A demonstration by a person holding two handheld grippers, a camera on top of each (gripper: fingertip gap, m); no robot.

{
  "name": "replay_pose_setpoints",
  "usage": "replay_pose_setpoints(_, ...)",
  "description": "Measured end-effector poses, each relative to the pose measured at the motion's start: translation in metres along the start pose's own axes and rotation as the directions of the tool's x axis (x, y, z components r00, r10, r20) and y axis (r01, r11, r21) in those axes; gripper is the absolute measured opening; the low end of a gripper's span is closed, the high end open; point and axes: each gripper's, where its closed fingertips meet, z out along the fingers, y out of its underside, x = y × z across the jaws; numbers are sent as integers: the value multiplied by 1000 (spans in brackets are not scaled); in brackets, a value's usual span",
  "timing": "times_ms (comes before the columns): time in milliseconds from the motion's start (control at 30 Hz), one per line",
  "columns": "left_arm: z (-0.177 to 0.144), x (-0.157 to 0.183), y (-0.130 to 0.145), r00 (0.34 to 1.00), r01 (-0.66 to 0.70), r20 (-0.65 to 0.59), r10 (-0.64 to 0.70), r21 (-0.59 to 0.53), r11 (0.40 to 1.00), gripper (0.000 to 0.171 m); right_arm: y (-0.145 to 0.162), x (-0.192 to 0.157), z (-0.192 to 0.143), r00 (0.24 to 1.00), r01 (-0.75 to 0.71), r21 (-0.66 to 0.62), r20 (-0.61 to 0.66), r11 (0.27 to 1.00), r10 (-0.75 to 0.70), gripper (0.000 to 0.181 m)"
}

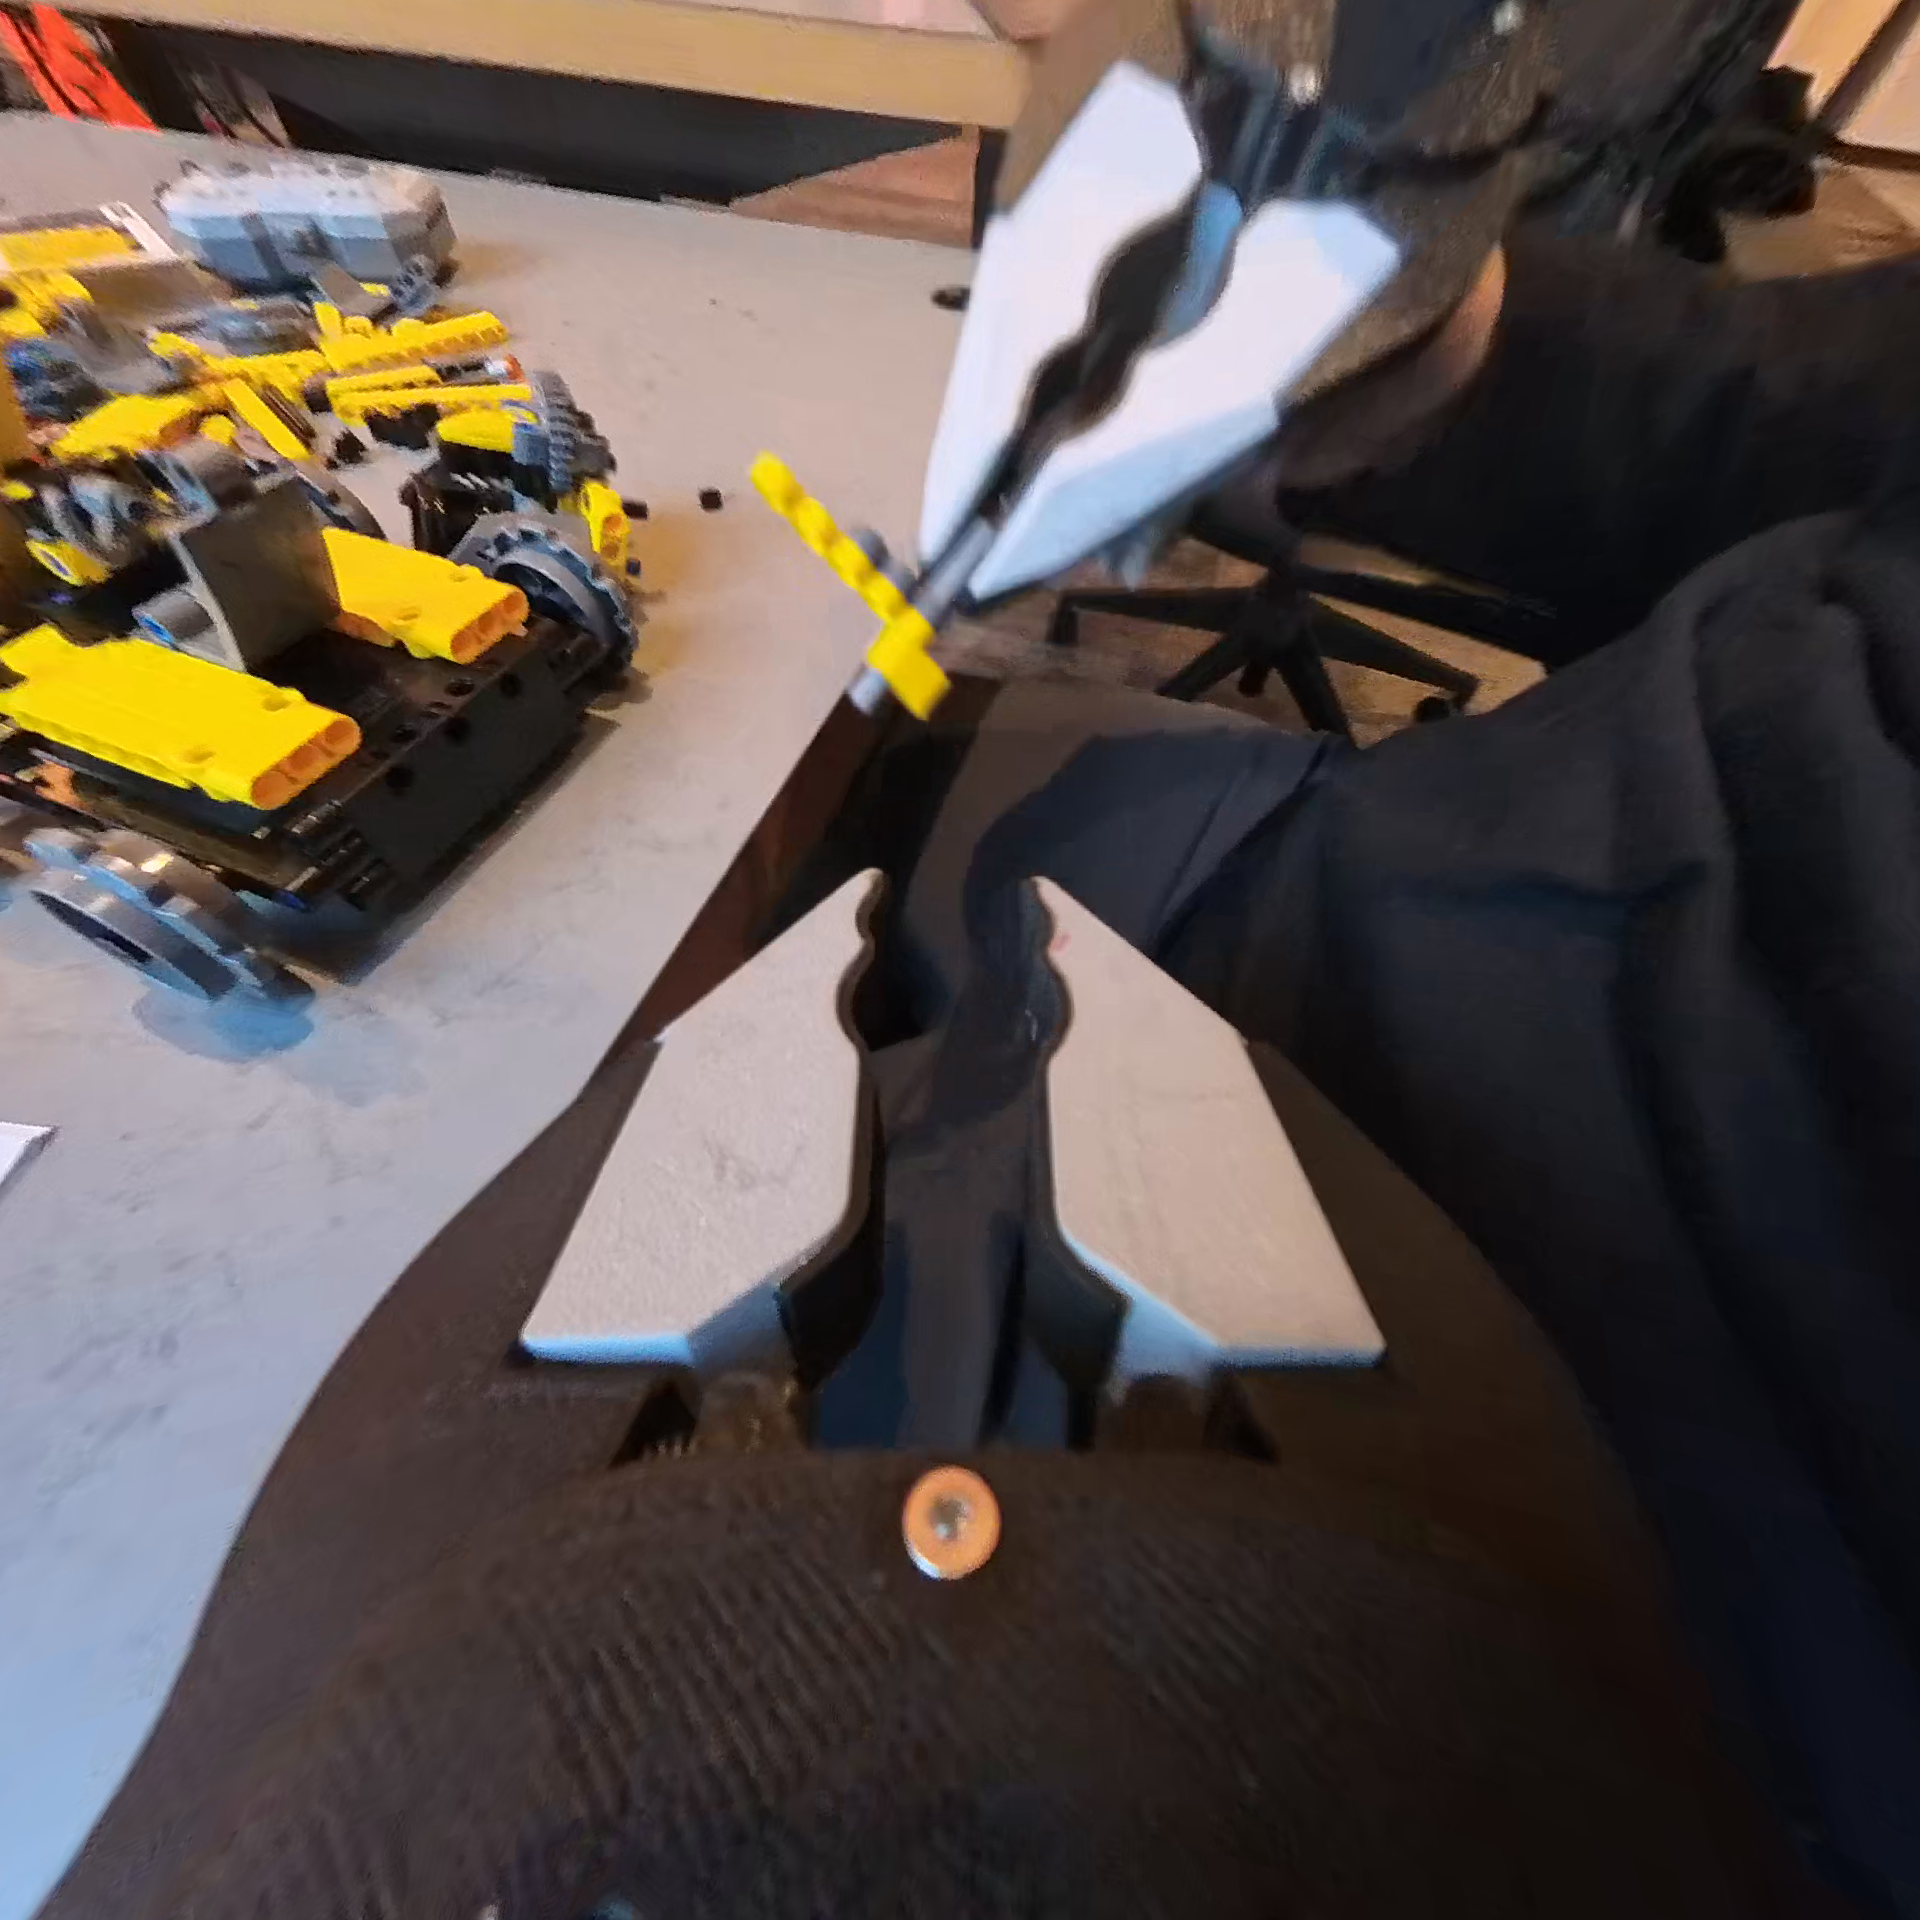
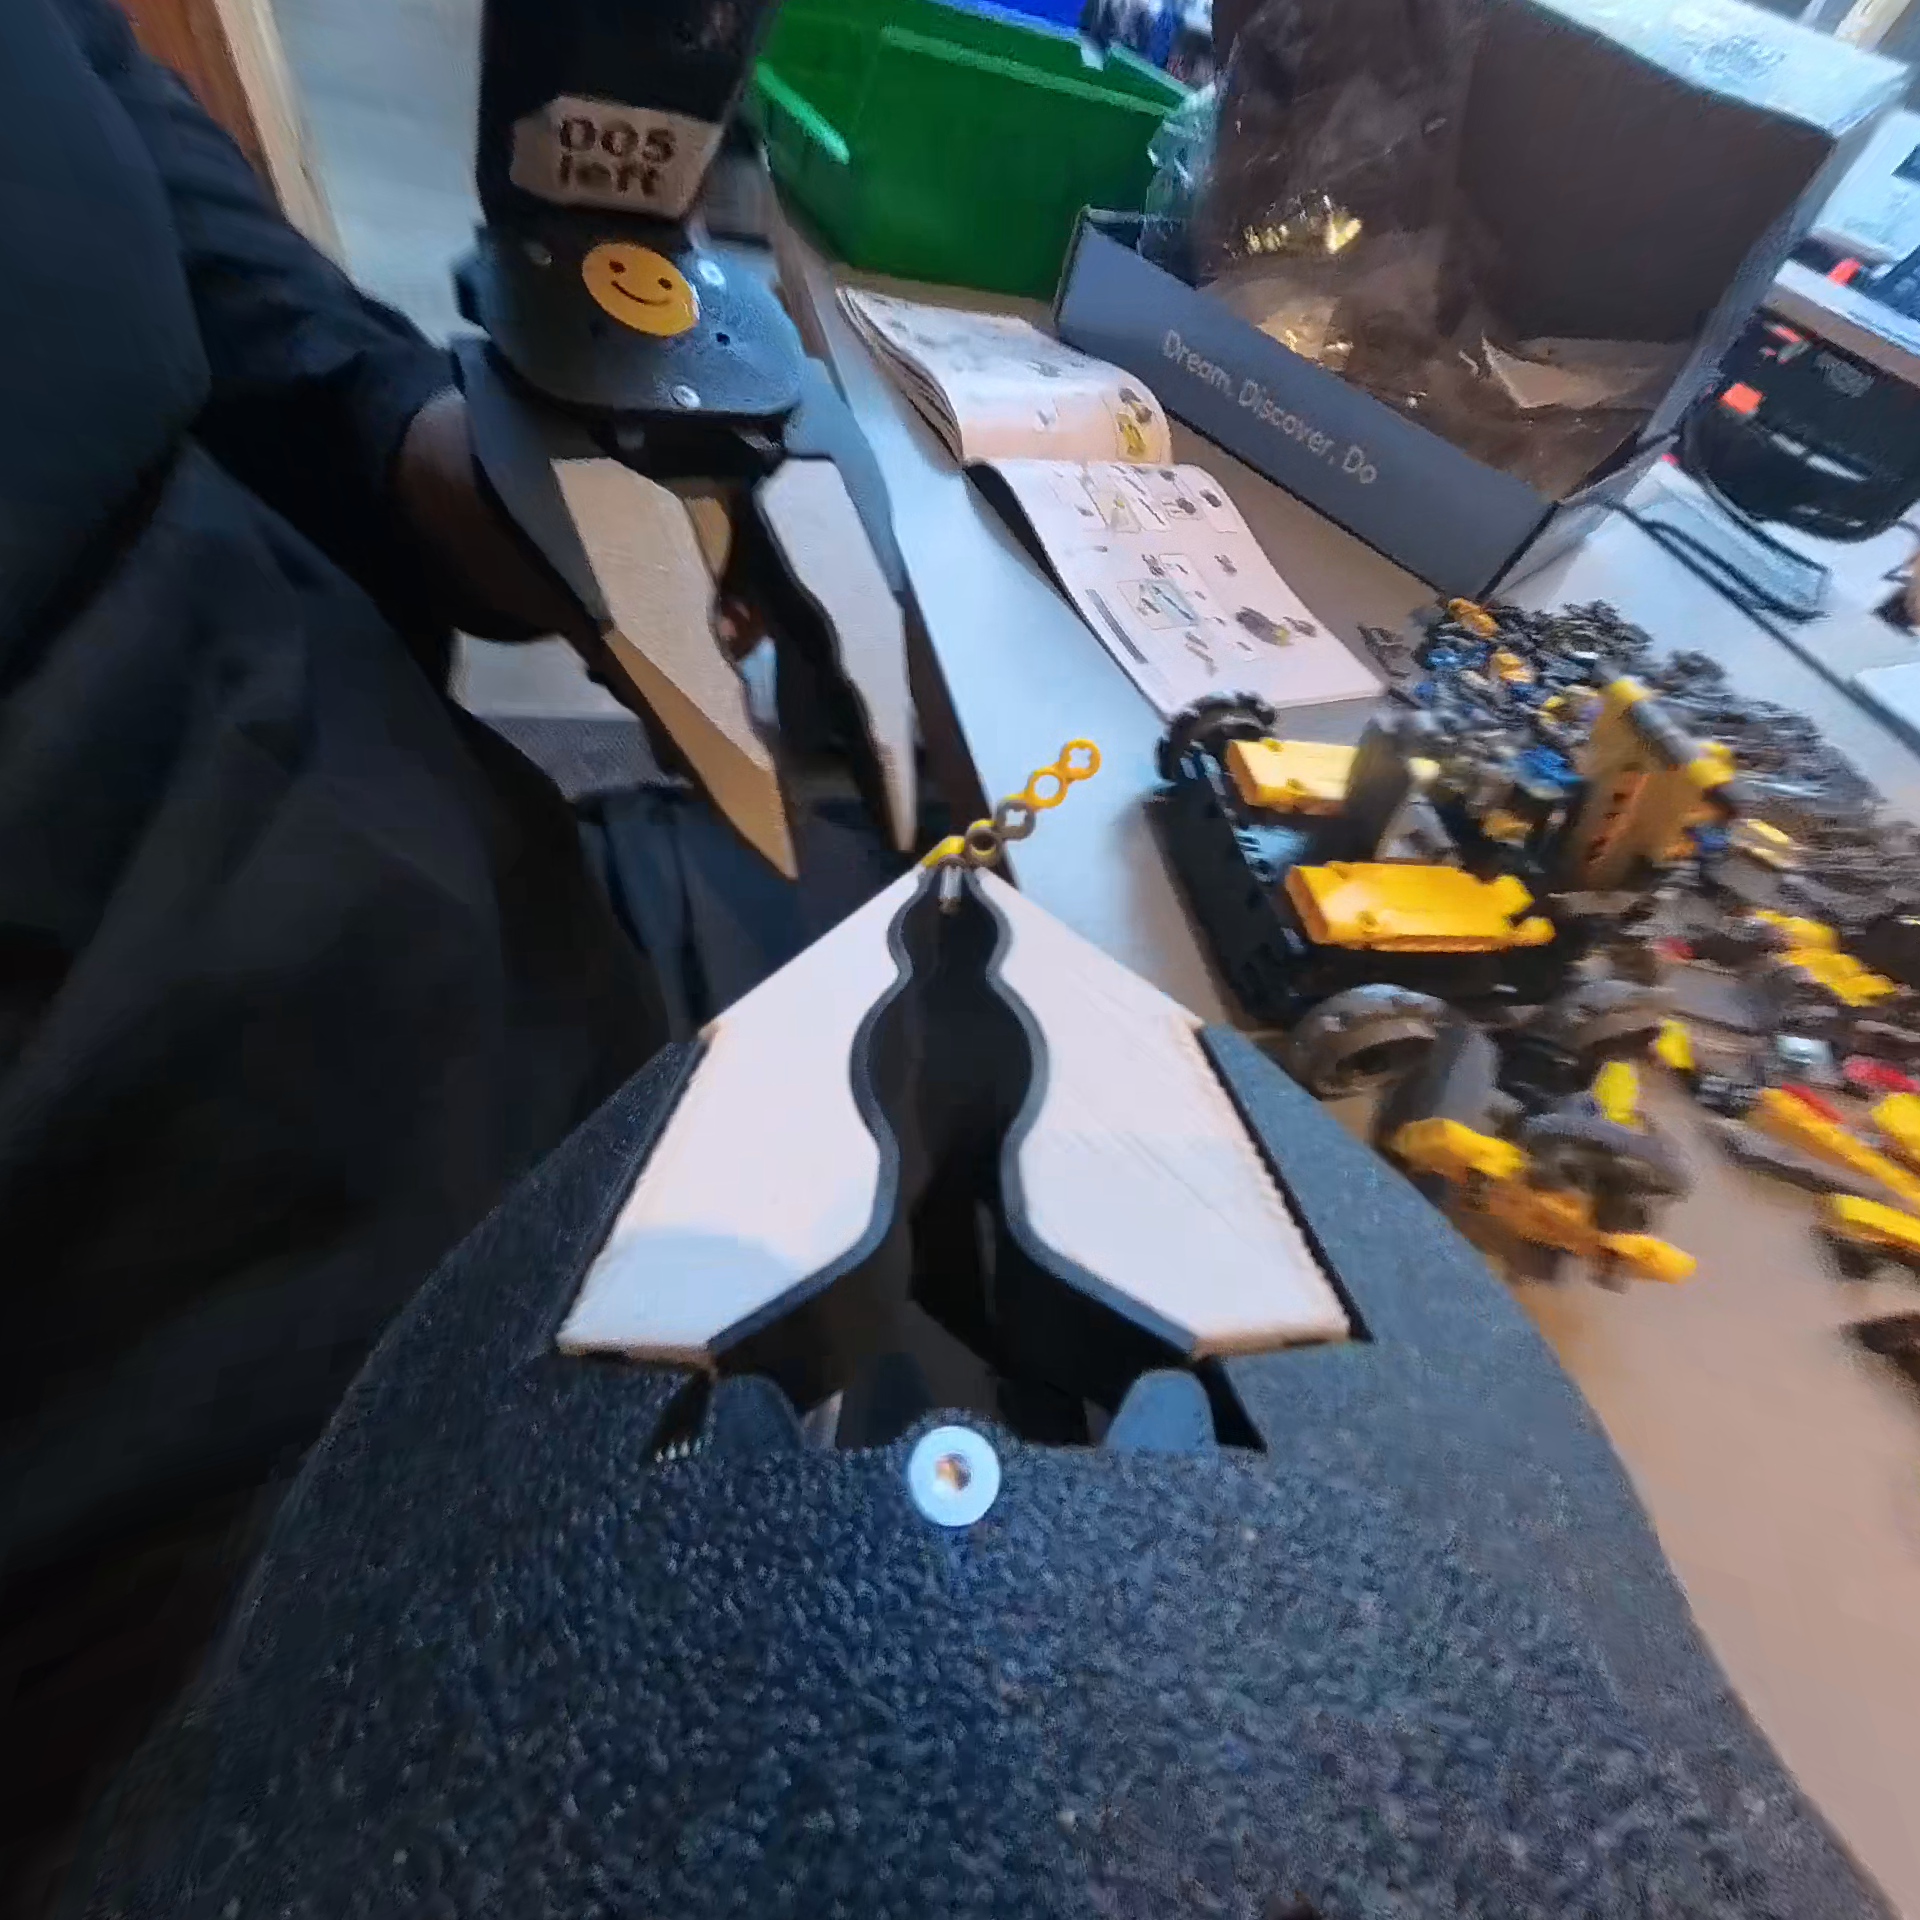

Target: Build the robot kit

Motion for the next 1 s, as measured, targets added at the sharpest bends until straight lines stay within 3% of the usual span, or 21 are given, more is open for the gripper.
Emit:
replay_pose_setpoints(100, 5, 0, 8, 997, 57, -42, -59, -37, 998, 24, 13, 39, -17, 995, 44, -131, -81, 990, -55, 4)
replay_pose_setpoints(233, 9, 3, 13, 992, 97, -75, -101, -62, 993, 24, 37, 81, -42, 987, -80, -212, -154, 974, 47, 4)
replay_pose_setpoints(367, 11, 3, 15, 989, 118, -81, -124, -70, 991, 24, 72, 99, -58, 976, -173, -309, -181, 935, 121, 4)
replay_pose_setpoints(500, 13, 3, 18, 987, 136, -79, -142, -81, 987, 25, 86, 96, -61, 963, -263, -325, -142, 908, 228, 4)
replay_pose_setpoints(600, 14, 4, 20, 989, 129, -67, -135, -92, 987, 25, 95, 98, -58, 964, -260, -341, -144, 903, 223, 4)
replay_pose_setpoints(700, 15, 4, 21, 993, 109, -44, -114, -101, 989, 24, 89, 93, -53, 968, -249, -313, -119, 917, 222, 4)
replay_pose_setpoints(867, 16, 2, 20, 998, 60, -9, -61, -108, 992, 26, 48, 61, -40, 970, -229, -225, 34, 947, 242, 4)
replay_pose_setpoints(1000, 16, 8, 21, 997, 67, -30, -71, -118, 991, 26, 33, 46, -25, 984, -147, -207, 71, 967, 164, 4)
